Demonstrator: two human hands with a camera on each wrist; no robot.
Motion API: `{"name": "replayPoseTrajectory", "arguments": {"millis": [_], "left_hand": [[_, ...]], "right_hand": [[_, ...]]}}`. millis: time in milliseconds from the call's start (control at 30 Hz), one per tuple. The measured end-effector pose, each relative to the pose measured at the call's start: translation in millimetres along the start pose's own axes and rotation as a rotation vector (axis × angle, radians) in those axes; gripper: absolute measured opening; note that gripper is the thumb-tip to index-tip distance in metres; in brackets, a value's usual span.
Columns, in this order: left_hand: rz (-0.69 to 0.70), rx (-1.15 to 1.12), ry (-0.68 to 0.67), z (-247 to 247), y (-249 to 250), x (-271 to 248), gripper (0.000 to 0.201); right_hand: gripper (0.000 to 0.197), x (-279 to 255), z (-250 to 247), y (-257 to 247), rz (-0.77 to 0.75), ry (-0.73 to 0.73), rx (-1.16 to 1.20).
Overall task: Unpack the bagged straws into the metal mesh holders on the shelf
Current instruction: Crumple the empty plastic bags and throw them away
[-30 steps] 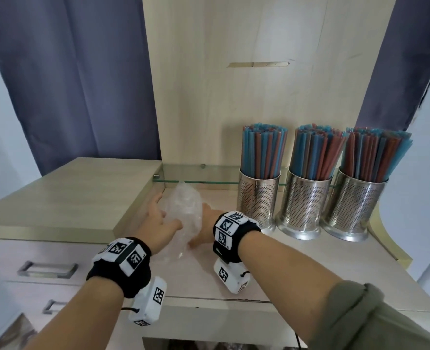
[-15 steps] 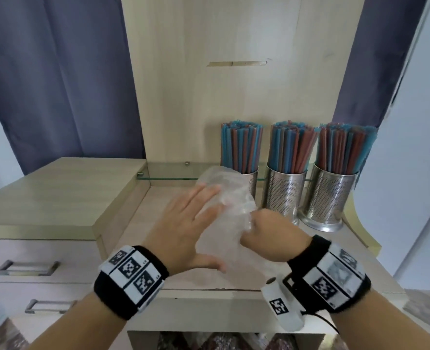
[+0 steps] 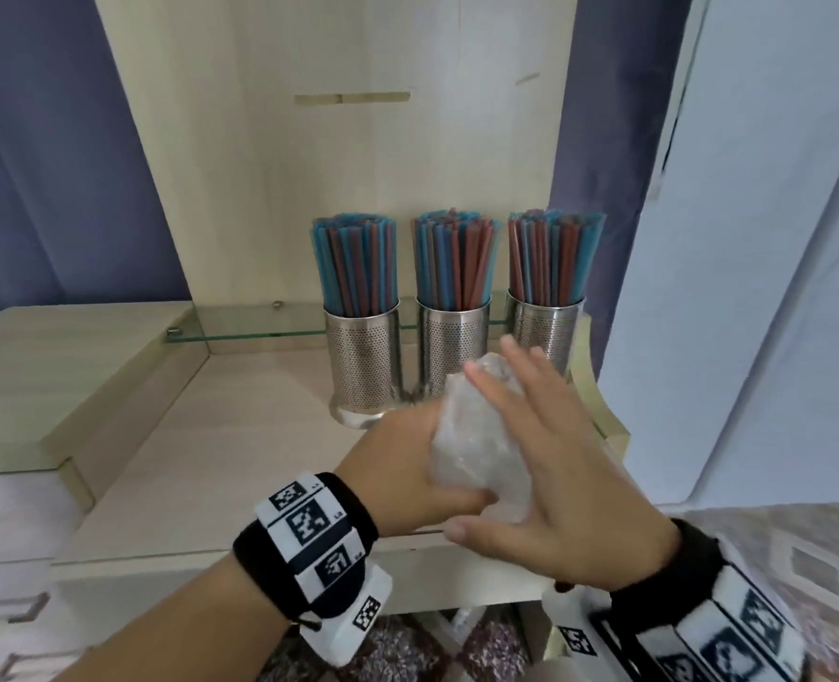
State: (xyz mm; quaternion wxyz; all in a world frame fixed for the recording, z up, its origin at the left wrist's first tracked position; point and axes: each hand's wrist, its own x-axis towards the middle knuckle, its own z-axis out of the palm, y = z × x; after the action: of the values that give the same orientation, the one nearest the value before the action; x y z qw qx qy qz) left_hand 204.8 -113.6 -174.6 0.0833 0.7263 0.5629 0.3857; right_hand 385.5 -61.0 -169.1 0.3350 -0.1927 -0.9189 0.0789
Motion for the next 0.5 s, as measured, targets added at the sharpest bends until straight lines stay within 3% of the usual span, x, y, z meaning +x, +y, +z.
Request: {"name": "replayPoseTrajectory", "arguments": {"millis": [33,100,133,200,267,333,400,500], "left_hand": [[0.113,0.06,-0.009,5,8,3,0.036],[0.325,0.18,0.046,13,16,5,0.04],[0.364,0.214,0.11,16,18,4,0.052],[0.368,0.213,0.338,18,21,3,0.081],[0.401,0.144,0.519,21,24,9,0.092],[0.432,0.005,0.481,26,27,13,0.086],[0.435,-0.01,0.338,34,28,13,0.086],[0.373,0.017,0.239,42,30,8,0.093]], "right_hand": [[0.103,-1,2,6,0.06,-0.069,0.112],[0.091,0,-1,19,0.199,-0.15,0.591],[0.076,-1,-3,23,0.255,-0.156,0.82],[0.045,-4,-4,24,0.317,-0.089,1.028],[0.036,-8,2,23,0.418,0.025,1.153],[0.041,-13,6,20,0.506,0.069,1.365],[0.036,-12,4,9,0.528,0.05,1.52],[0.044,-9,2,7,0.584,0.01,1.432]]}}
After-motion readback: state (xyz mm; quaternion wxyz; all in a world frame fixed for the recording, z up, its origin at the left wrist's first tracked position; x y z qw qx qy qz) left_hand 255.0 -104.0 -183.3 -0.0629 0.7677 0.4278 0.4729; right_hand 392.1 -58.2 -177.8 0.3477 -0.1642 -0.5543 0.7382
